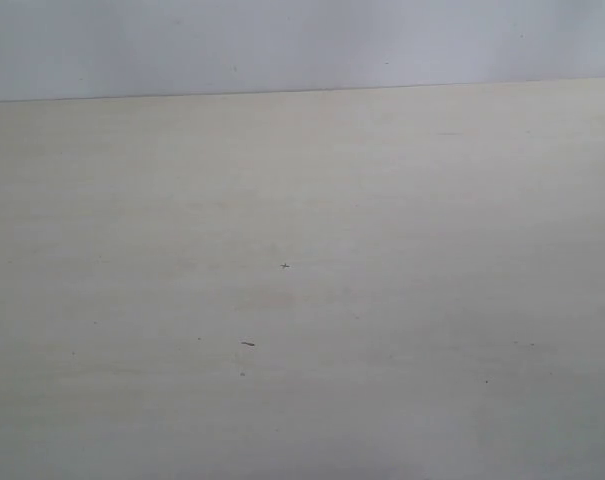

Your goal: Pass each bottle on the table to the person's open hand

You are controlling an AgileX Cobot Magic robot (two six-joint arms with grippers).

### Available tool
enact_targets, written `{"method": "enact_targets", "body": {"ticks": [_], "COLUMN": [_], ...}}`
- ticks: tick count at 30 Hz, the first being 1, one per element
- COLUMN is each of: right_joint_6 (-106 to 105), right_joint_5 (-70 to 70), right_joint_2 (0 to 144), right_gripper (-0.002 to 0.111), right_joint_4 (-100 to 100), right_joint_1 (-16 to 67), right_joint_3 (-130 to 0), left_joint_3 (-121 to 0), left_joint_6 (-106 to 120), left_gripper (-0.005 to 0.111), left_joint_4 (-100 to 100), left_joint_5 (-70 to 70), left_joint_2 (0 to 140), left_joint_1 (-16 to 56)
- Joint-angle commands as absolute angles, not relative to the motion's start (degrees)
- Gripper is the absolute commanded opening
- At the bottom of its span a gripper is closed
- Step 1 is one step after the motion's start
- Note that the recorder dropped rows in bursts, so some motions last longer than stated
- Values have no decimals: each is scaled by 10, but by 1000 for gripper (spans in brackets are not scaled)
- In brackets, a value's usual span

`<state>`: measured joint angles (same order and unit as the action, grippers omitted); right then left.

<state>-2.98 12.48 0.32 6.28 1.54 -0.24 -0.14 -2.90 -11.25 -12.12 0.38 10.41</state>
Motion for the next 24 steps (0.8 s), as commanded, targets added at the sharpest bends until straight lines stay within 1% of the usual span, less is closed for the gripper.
{"method": "enact_targets", "body": {"ticks": [1, 9, 24], "right_joint_6": [-29, -29, -29], "right_joint_5": [119, 119, 119], "right_joint_2": [0, 0, 0], "right_gripper": [0, 0, 0], "right_joint_4": [60, 60, 60], "right_joint_1": [13, 13, 13], "right_joint_3": [0, 0, 0], "left_joint_3": [0, 0, 0], "left_joint_6": [-35, -35, -35], "left_gripper": [1, 1, 1], "left_joint_4": [-199, -155, -158], "left_joint_5": [-124, -124, -127], "left_joint_2": [0, 0, 0], "left_joint_1": [103, 103, 101]}}
